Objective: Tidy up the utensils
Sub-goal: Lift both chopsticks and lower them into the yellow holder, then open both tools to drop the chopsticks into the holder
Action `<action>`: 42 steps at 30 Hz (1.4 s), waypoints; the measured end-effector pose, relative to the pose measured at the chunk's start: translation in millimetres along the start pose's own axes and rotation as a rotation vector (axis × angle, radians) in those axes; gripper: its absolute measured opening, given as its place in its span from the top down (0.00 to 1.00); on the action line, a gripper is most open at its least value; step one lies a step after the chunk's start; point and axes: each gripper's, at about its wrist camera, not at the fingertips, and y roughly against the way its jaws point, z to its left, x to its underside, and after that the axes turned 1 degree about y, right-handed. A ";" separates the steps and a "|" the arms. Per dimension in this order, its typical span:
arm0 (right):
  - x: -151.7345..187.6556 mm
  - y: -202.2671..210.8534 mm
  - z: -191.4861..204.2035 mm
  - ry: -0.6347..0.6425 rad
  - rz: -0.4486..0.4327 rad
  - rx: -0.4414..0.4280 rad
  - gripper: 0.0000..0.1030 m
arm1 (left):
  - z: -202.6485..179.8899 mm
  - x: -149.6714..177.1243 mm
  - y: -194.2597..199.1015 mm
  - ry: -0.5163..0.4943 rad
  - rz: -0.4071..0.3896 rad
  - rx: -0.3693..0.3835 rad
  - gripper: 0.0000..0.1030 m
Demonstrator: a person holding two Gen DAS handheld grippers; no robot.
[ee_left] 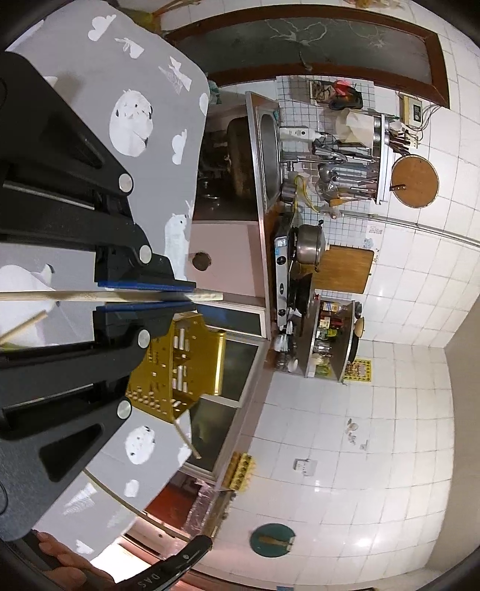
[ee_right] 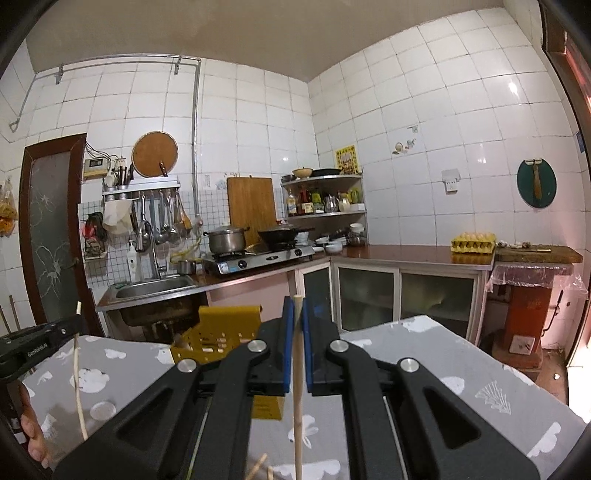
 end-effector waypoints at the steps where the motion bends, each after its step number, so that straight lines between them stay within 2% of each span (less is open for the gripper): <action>1: -2.4 -1.8 2.4 0.006 -0.003 -0.003 0.95 | -0.2 -4.2 -1.0 0.003 -0.008 0.001 0.96; 6: -27.0 -11.4 16.6 0.036 -0.039 -0.031 0.95 | -3.8 -30.8 -3.4 -0.002 -0.054 0.028 0.96; 12: -63.8 -30.2 25.9 -0.013 -0.042 -0.101 0.95 | -12.9 -90.3 -10.1 0.023 -0.138 0.095 0.96; 17: -88.2 -41.5 32.9 -0.007 -0.074 -0.106 0.95 | -31.0 -129.2 -22.6 0.010 -0.221 0.114 0.96; 21: -104.8 -62.1 39.9 0.008 -0.094 -0.094 0.95 | -46.3 -144.1 -46.4 0.009 -0.256 0.130 0.96; 28: -99.0 -103.7 44.9 0.017 -0.090 -0.080 0.95 | -55.4 -140.1 -104.9 0.015 -0.293 0.138 0.96; 36: -74.6 -147.0 52.3 0.056 -0.094 -0.052 0.95 | -44.1 -122.0 -174.0 0.051 -0.236 0.142 0.96; 42: -56.8 -170.8 55.5 0.058 -0.065 -0.038 0.95 | -44.3 -101.6 -201.6 0.034 -0.206 0.114 0.96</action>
